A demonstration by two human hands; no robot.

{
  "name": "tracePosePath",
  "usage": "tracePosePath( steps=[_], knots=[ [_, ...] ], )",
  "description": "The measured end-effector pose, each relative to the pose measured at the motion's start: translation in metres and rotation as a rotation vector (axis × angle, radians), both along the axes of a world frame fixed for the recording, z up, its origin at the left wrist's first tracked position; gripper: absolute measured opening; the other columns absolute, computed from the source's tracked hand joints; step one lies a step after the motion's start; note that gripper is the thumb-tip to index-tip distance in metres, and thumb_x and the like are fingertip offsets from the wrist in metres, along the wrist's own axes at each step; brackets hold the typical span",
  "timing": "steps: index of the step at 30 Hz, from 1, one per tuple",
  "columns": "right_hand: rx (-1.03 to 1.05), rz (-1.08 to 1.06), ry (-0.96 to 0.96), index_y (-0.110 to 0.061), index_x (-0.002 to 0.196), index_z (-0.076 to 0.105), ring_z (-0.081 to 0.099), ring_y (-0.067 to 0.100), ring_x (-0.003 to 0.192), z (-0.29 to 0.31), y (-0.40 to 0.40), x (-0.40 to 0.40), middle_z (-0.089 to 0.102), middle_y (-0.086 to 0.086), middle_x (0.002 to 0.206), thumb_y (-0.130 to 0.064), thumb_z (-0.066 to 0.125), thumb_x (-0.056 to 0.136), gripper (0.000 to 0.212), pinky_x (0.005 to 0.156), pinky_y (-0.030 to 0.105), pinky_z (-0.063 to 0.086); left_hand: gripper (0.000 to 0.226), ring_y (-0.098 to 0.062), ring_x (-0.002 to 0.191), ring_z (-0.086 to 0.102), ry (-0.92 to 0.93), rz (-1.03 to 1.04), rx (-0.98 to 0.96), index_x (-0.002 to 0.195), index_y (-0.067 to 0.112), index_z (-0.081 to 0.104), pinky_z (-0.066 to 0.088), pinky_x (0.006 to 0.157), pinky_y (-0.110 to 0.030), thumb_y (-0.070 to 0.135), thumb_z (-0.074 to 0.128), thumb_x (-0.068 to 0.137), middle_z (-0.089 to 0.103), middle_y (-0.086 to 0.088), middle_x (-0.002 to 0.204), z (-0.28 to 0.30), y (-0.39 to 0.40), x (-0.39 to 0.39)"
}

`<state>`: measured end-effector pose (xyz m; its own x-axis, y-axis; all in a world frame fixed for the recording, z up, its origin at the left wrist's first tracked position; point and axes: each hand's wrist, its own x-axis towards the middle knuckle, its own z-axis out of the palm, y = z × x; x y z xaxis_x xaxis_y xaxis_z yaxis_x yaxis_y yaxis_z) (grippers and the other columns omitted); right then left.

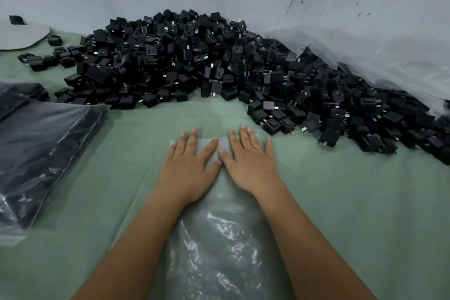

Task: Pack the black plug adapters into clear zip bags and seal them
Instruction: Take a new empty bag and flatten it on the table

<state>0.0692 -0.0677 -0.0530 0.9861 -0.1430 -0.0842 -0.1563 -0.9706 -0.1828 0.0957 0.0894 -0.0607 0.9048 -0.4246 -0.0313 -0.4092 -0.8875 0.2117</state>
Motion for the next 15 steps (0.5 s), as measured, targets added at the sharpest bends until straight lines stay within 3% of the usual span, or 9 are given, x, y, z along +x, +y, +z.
tracePosePath(
  steps=[3,5,7,9,12,13,15],
  knots=[
    [0.041,-0.005,-0.011,-0.029,0.154,0.001,-0.011,0.011,0.147,0.003,-0.018,-0.008,-0.009,-0.006,0.16,-0.06,0.018,0.096,0.068,0.118,0.045,-0.011,0.061,-0.021,0.151,-0.011,-0.007,-0.011,0.005,0.151,0.051,0.003,-0.009,0.119,-0.037,0.064,0.018,0.094,-0.012,-0.003,0.164,-0.002,0.003,0.005],
    [0.14,0.036,-0.189,-0.024,0.149,0.032,0.016,0.015,0.146,0.007,-0.035,-0.017,0.022,-0.007,0.157,-0.049,0.035,0.098,0.057,0.118,0.038,0.006,0.06,-0.022,0.151,-0.007,-0.022,0.021,0.023,0.151,0.051,0.006,-0.006,0.12,-0.038,0.063,0.02,0.095,-0.008,-0.003,0.165,-0.001,0.011,0.015],
    [0.267,0.03,-0.456,-0.018,0.131,0.058,0.041,0.02,0.131,0.011,-0.048,-0.025,0.049,-0.002,0.14,-0.029,0.051,0.095,0.037,0.109,0.033,0.026,0.058,-0.025,0.151,-0.003,-0.034,0.098,0.044,0.153,0.046,0.011,0.0,0.122,-0.041,0.06,0.023,0.098,-0.003,-0.007,0.165,0.005,0.024,0.031],
    [0.287,-0.049,-0.548,-0.02,0.135,0.054,0.038,0.022,0.131,0.012,-0.056,-0.023,0.046,0.001,0.143,-0.022,0.054,0.093,0.042,0.109,0.034,0.028,0.058,-0.028,0.151,0.001,-0.106,0.171,0.039,0.155,0.036,0.017,0.007,0.122,-0.045,0.052,0.028,0.101,0.003,-0.012,0.164,0.018,0.033,0.042],
    [0.181,-0.154,-0.334,-0.032,0.152,0.021,0.007,0.021,0.146,0.008,-0.057,-0.013,0.011,-0.001,0.161,-0.04,0.044,0.097,0.06,0.117,0.04,0.009,0.048,-0.031,0.143,0.028,-0.31,0.236,-0.151,0.146,0.024,0.041,0.026,0.112,-0.048,0.039,0.041,0.101,0.034,-0.013,0.155,0.04,0.028,0.03],
    [0.142,-0.17,-0.287,-0.033,0.152,0.018,0.004,0.02,0.147,0.007,-0.057,-0.011,0.009,-0.001,0.161,-0.044,0.041,0.098,0.06,0.117,0.04,0.006,0.04,-0.031,0.13,0.045,-0.3,0.228,-0.258,0.135,0.025,0.053,0.037,0.102,-0.046,0.038,0.043,0.099,0.05,-0.008,0.141,0.048,0.024,0.02],
    [0.082,-0.188,-0.335,-0.03,0.148,0.03,0.016,0.021,0.143,0.005,-0.057,-0.008,0.026,0.001,0.155,-0.042,0.042,0.098,0.054,0.115,0.037,0.012,0.031,-0.024,0.103,0.06,-0.185,0.173,-0.363,0.111,0.03,0.065,0.046,0.083,-0.038,0.045,0.043,0.094,0.064,0.005,0.111,0.06,0.017,-0.005]
  ],
)
